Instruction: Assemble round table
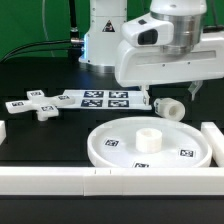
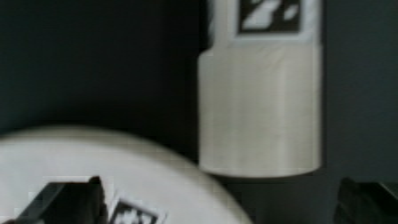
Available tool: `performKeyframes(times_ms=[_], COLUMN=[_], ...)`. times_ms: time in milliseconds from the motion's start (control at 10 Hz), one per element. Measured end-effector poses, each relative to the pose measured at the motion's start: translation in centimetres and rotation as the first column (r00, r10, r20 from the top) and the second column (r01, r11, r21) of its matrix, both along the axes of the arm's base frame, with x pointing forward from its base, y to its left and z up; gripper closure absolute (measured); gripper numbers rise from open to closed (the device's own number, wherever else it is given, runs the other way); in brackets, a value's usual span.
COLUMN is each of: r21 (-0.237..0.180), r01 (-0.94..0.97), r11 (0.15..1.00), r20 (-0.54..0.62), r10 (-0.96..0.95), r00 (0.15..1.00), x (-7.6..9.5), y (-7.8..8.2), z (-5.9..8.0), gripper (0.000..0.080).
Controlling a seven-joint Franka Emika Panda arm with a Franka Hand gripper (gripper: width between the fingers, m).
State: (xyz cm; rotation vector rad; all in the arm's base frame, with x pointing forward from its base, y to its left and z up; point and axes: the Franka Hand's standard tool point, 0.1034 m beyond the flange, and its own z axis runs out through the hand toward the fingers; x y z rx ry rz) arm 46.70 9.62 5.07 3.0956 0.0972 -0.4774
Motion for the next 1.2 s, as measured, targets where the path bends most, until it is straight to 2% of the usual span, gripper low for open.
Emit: performKeyframes(times_ms=[200,500,800,1000,1200], r21=[-0.007,-0.031,-0.04,-0.042,-0.043], r01=[0.028,0.015,0.007,0.001,0.009], r11=[1.0,0.999,0.999,0.999,0.999], r20=[-0.126,-0.334,-0.496,-0.552,-0.544], r10=[-0.029,-0.025,-0.026,-0.024,-0.03], r00=[0.992,0.942,0.868,0.834,0.838], x=[0.7,-0.1,-1.1,-0.9,-1.0], y=[-0.2,-0.3,0.1,0.3,0.4], z=[0.3,0.0,-1.2,-2.2,-2.8], gripper=[0.0151,0.0151,0.0151,0.0151,0.0151])
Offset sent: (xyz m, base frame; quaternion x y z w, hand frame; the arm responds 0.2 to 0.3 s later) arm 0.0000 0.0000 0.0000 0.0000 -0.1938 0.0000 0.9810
